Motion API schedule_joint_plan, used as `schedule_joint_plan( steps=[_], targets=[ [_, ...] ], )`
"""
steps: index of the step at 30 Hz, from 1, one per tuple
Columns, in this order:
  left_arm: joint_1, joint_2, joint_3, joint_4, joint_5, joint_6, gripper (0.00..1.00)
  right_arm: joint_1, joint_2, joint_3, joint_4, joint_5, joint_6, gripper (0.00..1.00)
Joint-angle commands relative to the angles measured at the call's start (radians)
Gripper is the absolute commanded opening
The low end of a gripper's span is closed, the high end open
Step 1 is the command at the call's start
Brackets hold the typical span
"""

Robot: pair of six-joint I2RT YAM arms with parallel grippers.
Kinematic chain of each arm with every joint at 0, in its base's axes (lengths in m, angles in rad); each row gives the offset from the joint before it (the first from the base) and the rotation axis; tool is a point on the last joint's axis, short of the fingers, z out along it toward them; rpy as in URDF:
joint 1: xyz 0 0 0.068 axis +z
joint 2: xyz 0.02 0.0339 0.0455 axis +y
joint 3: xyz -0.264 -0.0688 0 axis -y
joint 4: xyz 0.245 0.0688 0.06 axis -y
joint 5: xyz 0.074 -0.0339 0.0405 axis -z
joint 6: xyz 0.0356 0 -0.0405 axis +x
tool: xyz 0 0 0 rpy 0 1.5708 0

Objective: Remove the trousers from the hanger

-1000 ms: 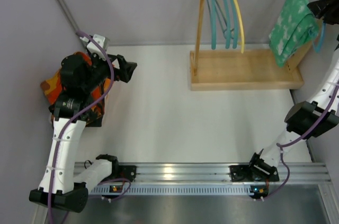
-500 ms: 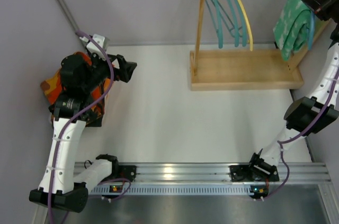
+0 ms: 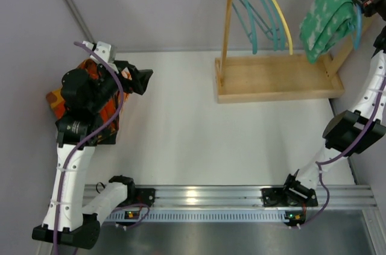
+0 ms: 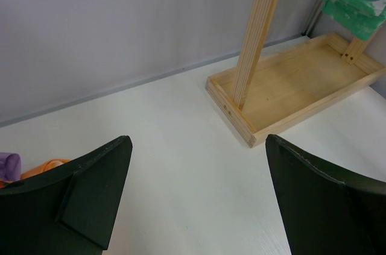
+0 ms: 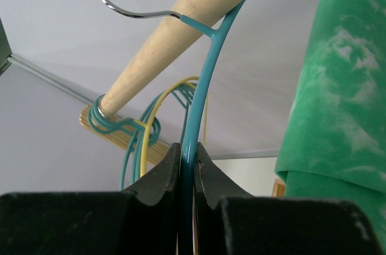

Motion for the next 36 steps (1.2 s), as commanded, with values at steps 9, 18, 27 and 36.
schedule_joint_plan(
  steps=[9, 18, 27, 36],
  targets=[
    [-0.006, -0.046, -0.041, 0.135, 0.028, 0.033, 0.99, -0.018, -0.276, -0.16, 0.427, -0.033, 0.143, 0.0],
    [-0.023, -0.102, -0.173, 0.256, 0.126, 0.178, 0.99, -0.11, -0.518, -0.5, 0.542, -0.108, 0.266, 0.0],
    [-0.207, -0.161, -0.346, 0.331, 0.131, 0.372, 0.99, -0.259, -0.796, -0.836, 0.597, -0.228, 0.394, 0.0],
    [-0.711, 0.022, -0.375, 0.668, -0.189, 0.458, 0.99, -0.265, -0.996, -1.043, 0.425, -0.227, 0.341, 0.0]
  ],
)
